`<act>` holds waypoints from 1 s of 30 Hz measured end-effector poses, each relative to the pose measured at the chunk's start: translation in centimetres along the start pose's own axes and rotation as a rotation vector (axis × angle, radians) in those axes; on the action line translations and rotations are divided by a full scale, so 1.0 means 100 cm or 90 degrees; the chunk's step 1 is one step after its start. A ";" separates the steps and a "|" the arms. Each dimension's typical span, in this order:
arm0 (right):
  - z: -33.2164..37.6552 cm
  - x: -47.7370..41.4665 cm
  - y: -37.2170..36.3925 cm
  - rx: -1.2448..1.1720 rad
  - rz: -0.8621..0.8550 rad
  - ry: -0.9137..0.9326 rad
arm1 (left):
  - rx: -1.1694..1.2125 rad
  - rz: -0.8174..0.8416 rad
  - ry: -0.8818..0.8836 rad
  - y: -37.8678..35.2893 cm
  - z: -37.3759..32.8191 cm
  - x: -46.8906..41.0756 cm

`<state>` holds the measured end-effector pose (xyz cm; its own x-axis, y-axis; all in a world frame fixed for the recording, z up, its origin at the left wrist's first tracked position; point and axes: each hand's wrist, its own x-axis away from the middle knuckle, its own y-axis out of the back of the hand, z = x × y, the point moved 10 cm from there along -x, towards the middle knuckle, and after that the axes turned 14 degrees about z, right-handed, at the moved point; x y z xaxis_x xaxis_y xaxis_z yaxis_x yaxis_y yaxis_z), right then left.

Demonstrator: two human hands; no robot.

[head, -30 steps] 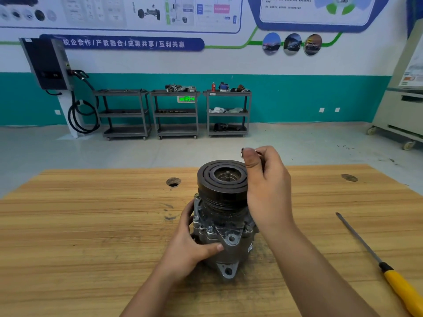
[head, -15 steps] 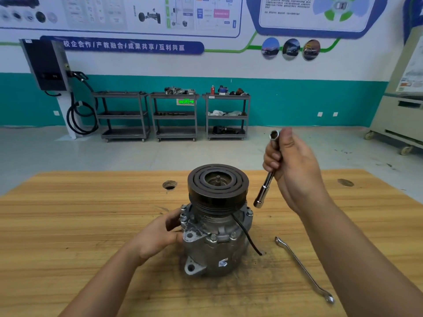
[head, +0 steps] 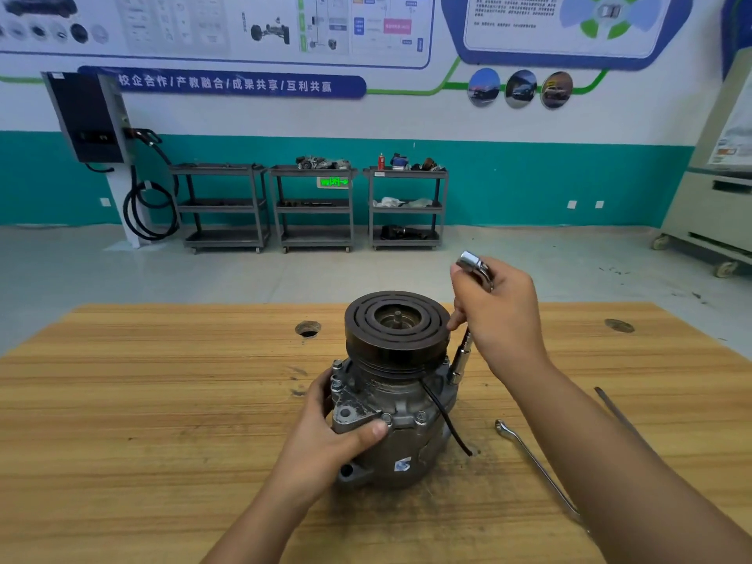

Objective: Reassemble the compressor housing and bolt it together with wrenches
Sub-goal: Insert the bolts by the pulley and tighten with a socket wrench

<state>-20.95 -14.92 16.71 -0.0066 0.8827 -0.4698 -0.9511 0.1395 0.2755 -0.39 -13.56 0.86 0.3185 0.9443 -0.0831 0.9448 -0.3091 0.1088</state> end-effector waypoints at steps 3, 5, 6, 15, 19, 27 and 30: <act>-0.009 0.001 -0.007 -0.078 -0.008 -0.040 | -0.013 0.007 -0.006 -0.006 -0.001 0.001; -0.013 -0.001 -0.010 -0.108 -0.003 -0.057 | -0.012 0.006 -0.009 -0.009 0.000 0.002; -0.013 -0.002 -0.010 -0.108 0.004 -0.055 | -0.007 0.002 -0.014 -0.010 0.001 0.003; -0.010 0.003 -0.008 -0.117 0.152 -0.042 | 0.001 -0.011 -0.024 -0.013 0.002 0.005; 0.005 0.005 -0.008 0.083 0.285 -0.032 | -0.013 -0.025 -0.033 -0.014 0.001 0.006; 0.008 0.006 -0.004 0.088 0.305 -0.039 | -0.014 -0.039 -0.034 -0.013 0.003 0.006; 0.006 0.005 0.001 0.119 0.196 -0.038 | -0.008 -0.039 -0.040 -0.013 0.004 0.005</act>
<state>-20.89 -14.16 16.99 -0.2607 0.9202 -0.2921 -0.8347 -0.0629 0.5470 -1.42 -12.68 0.31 0.2648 0.9524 -0.1512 0.9617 -0.2492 0.1143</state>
